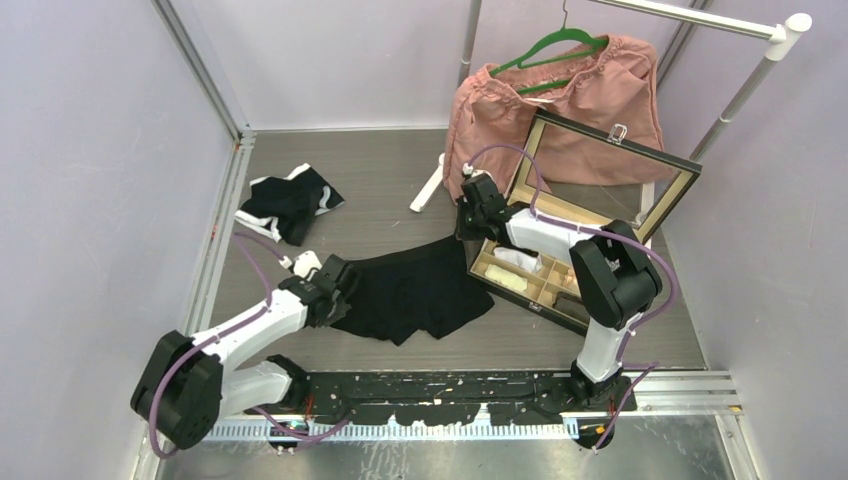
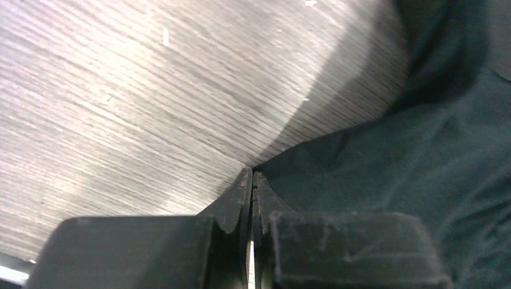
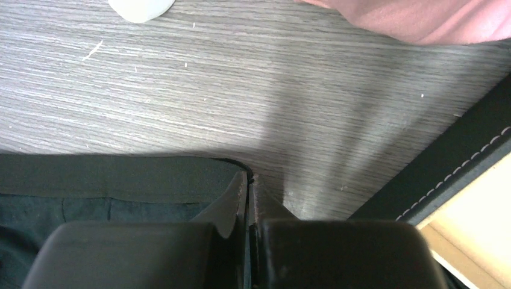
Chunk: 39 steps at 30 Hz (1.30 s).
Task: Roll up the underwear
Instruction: Flatten out the underwear at the center of the board.
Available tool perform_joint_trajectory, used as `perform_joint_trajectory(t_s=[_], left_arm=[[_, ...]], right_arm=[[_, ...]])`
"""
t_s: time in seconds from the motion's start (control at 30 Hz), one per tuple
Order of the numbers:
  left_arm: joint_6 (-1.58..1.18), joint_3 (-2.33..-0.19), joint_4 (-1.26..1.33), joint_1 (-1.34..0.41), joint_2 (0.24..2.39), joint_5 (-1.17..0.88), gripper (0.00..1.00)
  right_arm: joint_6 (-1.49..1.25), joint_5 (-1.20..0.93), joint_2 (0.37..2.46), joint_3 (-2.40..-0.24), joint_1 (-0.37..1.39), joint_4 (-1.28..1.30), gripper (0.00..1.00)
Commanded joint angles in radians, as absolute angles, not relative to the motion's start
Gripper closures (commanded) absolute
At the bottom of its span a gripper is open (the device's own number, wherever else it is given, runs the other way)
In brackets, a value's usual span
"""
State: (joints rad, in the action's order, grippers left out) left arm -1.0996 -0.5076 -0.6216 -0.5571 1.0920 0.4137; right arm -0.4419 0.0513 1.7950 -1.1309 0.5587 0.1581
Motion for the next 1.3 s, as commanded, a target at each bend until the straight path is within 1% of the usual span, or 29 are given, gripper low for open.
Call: perform_joint_trajectory(t_s=[0.0,0.17,0.3,0.47,0.63,0.73,0.83,0.9,1.03,1.13,1.27], left_arm=[[-1.165,-0.554,-0.687,-0.526,1.17,0.466,0.99],[-1.191,-0.594,-0.746,-0.468,1.289,0.449,0.99],[-1.228,-0.613,-0.808,-0.419,1.31,0.464,0.99],[-1.269,-0.626,-0.885,-0.355,1.239,0.504,0.99],[-1.307,-0.61,-0.95,-0.316,1.1,0.551,0.99],[-1.267,-0.612,-0.945,-0.314,1.016,0.553,0.99],[-1.15,-0.651,-0.888,-0.314,0.944,0.505,0.99],[-1.047,-0.669,-0.796,-0.314,0.904,0.444,0.99],[-0.846,-0.658,-0.543,-0.314,0.869,0.221,0.99],[-0.787,-0.635,-0.393,-0.316,0.922,0.066,0.99],[-0.751,-0.631,-0.29,-0.318,1.056,0.006,0.99]], right_arm=[[-0.43,0.086,1.805,-1.181,0.555,0.15,0.96],[-0.427,0.1,1.801,-1.181,0.555,0.157,0.96],[-0.422,0.109,1.797,-1.183,0.555,0.162,0.96],[-0.417,0.126,1.788,-1.184,0.555,0.167,0.96],[-0.414,0.133,1.779,-1.184,0.554,0.175,0.96],[-0.415,0.119,1.774,-1.183,0.555,0.176,0.96],[-0.403,0.066,1.769,-1.182,0.554,0.169,0.96],[-0.402,0.026,1.769,-1.184,0.554,0.169,0.96],[-0.407,-0.044,1.785,-1.194,0.556,0.174,0.95],[-0.412,-0.083,1.807,-1.207,0.562,0.173,0.95],[-0.419,-0.072,1.82,-1.215,0.57,0.179,0.95]])
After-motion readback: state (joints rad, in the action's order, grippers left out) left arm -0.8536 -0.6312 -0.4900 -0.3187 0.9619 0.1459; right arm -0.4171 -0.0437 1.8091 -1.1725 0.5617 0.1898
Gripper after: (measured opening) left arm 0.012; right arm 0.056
